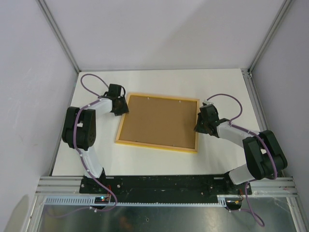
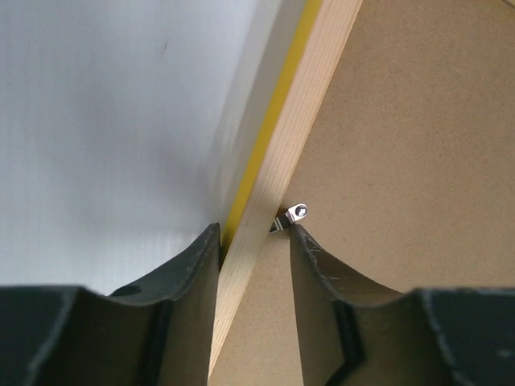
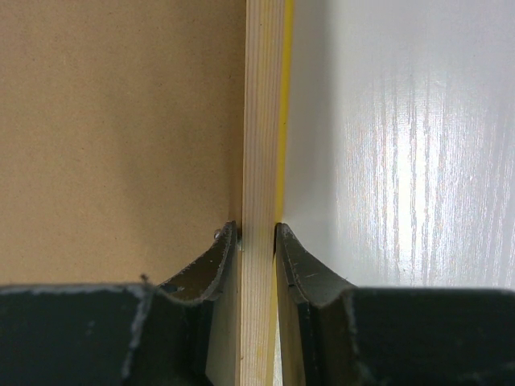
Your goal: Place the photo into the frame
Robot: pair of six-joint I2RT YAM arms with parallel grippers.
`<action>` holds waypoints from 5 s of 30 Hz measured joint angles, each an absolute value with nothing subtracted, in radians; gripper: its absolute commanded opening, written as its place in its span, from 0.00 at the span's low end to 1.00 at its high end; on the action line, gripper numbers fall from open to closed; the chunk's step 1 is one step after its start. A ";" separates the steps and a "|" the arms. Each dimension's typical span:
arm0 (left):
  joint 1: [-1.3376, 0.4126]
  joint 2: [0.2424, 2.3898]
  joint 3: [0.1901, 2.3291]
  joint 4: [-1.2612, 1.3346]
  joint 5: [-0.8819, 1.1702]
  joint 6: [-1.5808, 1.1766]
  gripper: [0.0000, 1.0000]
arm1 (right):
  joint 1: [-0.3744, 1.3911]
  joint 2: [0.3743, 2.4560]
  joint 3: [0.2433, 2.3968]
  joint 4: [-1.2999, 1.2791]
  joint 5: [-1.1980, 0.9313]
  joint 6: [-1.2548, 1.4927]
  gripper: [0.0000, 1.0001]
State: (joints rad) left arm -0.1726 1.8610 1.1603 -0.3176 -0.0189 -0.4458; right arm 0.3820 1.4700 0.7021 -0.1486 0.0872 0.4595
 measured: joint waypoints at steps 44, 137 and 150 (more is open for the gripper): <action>-0.175 1.826 1.120 -0.299 -0.022 -0.445 0.57 | 0.383 1.470 0.703 -0.147 0.084 0.452 0.04; -1.491 1.876 0.732 0.606 -0.905 0.563 0.81 | 0.365 1.549 1.129 -0.679 0.116 0.388 0.00; -1.485 1.939 0.732 0.833 -0.973 0.737 0.48 | 0.371 1.544 1.136 -0.682 0.116 0.389 0.00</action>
